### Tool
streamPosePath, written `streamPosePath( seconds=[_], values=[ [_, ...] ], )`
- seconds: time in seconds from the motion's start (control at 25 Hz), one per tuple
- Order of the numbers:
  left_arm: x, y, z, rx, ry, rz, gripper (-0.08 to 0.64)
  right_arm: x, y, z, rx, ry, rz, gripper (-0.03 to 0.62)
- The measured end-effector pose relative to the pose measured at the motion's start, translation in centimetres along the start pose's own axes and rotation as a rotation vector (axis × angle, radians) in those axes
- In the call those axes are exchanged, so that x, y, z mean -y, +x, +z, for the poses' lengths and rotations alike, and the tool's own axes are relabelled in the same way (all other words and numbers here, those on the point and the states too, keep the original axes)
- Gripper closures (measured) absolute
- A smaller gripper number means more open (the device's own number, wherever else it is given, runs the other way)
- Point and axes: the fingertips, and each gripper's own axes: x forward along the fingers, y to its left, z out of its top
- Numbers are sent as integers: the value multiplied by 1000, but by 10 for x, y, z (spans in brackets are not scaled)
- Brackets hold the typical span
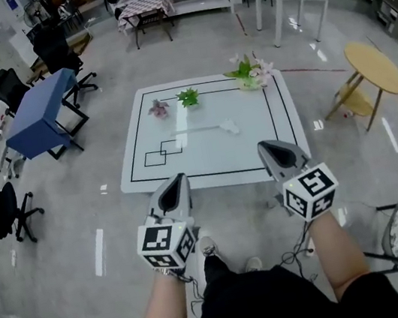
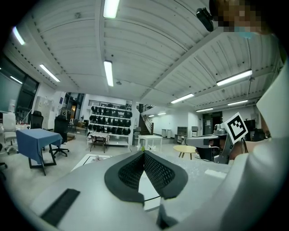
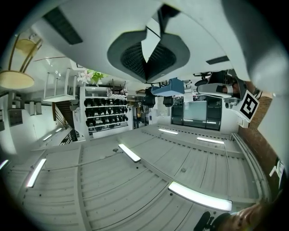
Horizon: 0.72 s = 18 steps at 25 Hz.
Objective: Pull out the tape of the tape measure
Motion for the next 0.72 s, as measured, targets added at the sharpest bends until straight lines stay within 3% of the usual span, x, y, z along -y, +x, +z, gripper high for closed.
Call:
streamPosePath(
  seconds=[0.36, 0.72],
  values=[
    [8, -29, -5, 4, -19, 49, 557, -16, -6, -3, -3, 3, 53, 597],
    [12, -22, -5, 5, -17, 51, 557, -10, -4, -8, -8, 8, 57, 597]
  ],
)
